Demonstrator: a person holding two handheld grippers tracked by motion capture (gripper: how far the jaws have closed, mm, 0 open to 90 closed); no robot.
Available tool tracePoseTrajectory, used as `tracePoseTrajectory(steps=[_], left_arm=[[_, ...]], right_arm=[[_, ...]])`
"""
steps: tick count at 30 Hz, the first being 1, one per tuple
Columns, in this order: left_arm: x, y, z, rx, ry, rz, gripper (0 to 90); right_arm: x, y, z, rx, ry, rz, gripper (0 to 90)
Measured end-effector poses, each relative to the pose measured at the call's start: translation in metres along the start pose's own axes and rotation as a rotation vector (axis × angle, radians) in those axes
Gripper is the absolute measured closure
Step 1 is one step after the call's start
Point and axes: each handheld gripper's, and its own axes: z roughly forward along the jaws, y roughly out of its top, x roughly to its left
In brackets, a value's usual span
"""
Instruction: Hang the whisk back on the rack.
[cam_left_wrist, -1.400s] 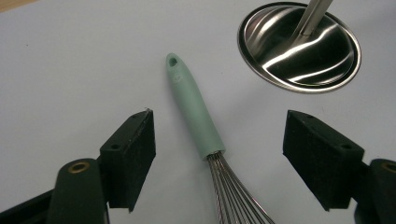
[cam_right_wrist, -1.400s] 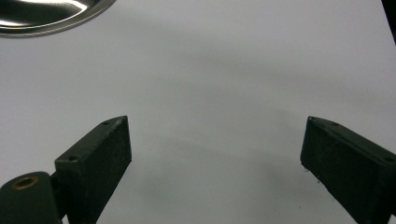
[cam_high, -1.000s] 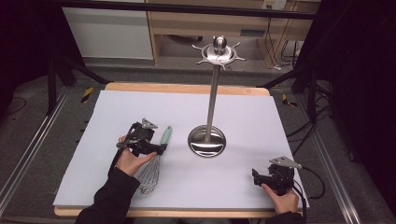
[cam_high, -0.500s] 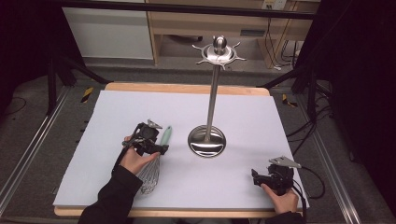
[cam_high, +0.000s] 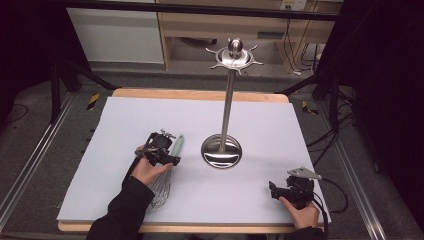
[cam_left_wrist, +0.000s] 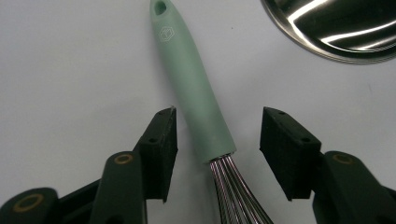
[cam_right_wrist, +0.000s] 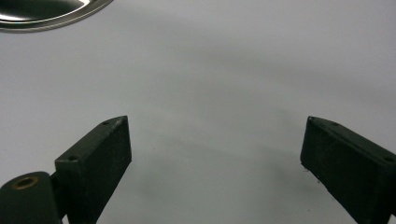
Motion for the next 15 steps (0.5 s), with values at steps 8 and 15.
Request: tracePoseTrajectory(steps=[8,15], left_arm=[[0.002,0.001,0.008,0.034,-0.004,-0.014,51.0],[0.004,0.001,0.015,0.054,-0.015,-0.034,53.0]], right_arm=[[0.0,0.0,0.0,0.004,-0.001,0.0,9.1],[0.0,0.0,0.0,0.004,0.0,0.001,9.2]])
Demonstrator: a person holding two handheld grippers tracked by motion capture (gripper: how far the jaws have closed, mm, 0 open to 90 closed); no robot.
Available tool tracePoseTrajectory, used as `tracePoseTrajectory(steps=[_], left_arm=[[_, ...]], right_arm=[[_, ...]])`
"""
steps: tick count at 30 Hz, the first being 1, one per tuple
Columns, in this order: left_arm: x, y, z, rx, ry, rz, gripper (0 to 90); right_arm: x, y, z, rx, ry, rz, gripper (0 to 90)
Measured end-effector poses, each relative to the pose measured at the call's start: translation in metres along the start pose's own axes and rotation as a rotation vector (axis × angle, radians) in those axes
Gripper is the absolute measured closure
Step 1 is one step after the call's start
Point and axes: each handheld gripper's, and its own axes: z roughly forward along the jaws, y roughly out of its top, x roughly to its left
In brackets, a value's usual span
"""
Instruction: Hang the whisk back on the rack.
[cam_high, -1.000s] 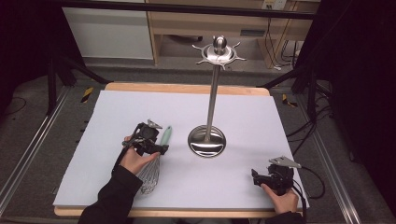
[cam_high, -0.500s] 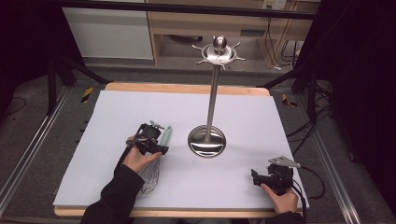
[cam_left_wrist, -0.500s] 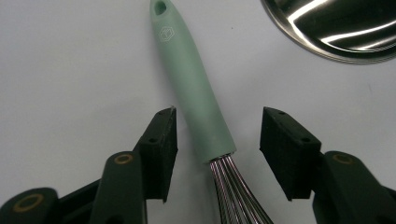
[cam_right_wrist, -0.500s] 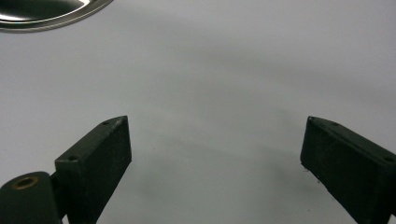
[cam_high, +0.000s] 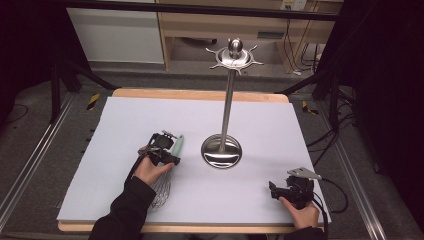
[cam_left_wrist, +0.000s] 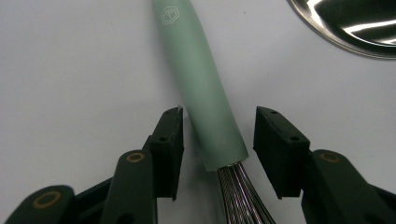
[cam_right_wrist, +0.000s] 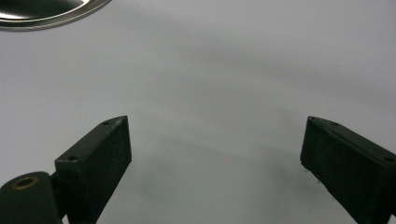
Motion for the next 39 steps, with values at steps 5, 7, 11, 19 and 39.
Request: tracePoseTrajectory(steps=[5,7,11,19,39], left_arm=[[0.0008,0.0007,0.0037,0.009,0.0,-0.013,55.9],[0.0013,0.0009,0.0048,0.017,0.001,-0.012,57.1],[0.0017,0.001,0.0069,0.023,-0.002,-0.024,59.5],[0.0045,0.0014,0.0067,0.029,-0.015,-0.053,61.5],[-0.0039,0.0026,0.0012,0.002,-0.03,-0.061,66.9]], right_arm=[[-0.0001,0.0001,0.0001,0.0,0.001,0.0,9.1],[-0.0003,0.0001,-0.0001,-0.001,0.0,-0.002,9.1],[0.0,0.0001,0.0,0.0,0.001,0.0,9.1],[0.0,0.0002,0.0002,-0.001,0.003,-0.003,9.1],[-0.0002,0.0002,0.0,0.002,0.003,0.0,9.1]])
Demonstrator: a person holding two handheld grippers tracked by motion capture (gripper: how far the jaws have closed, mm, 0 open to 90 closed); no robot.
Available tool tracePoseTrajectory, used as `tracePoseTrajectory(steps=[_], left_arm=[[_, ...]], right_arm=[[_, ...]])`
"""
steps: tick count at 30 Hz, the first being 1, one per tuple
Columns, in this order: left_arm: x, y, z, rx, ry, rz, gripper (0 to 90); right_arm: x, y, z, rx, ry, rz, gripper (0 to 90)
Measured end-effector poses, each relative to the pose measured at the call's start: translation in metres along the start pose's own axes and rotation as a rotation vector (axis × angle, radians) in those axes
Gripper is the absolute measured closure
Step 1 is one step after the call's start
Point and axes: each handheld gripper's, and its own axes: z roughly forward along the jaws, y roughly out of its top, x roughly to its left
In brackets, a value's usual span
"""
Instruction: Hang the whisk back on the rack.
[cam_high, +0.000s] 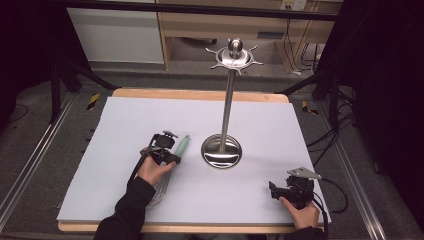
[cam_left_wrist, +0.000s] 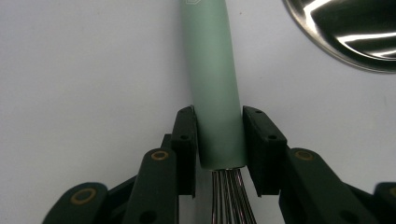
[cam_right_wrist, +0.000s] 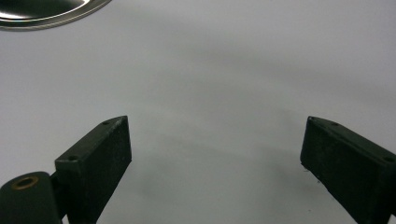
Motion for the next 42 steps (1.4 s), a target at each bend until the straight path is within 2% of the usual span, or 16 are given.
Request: tracePoseTrajectory(steps=[12,27,42], left_arm=[[-0.003,-0.006,-0.025,-0.072,-0.027,0.027,68.8],[-0.004,-0.023,-0.063,-0.213,-0.061,0.063,68.9],[0.004,-0.042,-0.093,-0.343,-0.092,0.051,68.9]], right_arm=[[-0.001,0.0,0.0,-0.001,-0.003,-0.004,9.2],[-0.002,0.0,0.0,-0.001,-0.004,0.0,9.2],[-0.004,-0.001,0.0,0.001,-0.011,0.003,9.1]])
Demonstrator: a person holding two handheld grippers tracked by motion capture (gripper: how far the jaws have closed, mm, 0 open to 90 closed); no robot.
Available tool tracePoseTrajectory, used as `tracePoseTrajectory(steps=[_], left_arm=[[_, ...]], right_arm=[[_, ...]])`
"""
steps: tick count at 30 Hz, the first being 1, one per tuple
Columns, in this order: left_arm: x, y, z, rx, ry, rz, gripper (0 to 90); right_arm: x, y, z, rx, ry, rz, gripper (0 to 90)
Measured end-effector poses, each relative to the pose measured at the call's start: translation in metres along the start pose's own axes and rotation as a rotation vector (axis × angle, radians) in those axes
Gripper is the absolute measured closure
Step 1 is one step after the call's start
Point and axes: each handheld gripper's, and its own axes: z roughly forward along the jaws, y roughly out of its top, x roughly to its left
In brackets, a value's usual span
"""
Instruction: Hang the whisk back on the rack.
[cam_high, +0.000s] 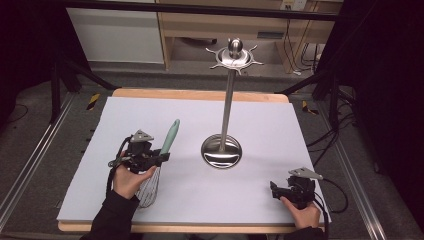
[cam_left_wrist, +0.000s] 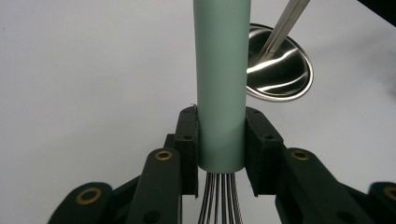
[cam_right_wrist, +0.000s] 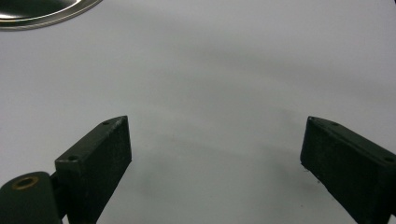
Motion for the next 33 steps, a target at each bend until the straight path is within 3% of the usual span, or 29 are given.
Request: tracePoseTrajectory(steps=[14,33], left_arm=[[0.004,-0.008,-0.034,-0.131,-0.009,-0.009,69.0],[-0.001,-0.001,-0.055,-0.256,-0.013,0.017,68.9]], right_arm=[[0.0,0.0,-0.001,-0.008,-0.013,-0.005,9.4],[0.0,0.001,-0.002,-0.016,-0.011,-0.002,9.4]])
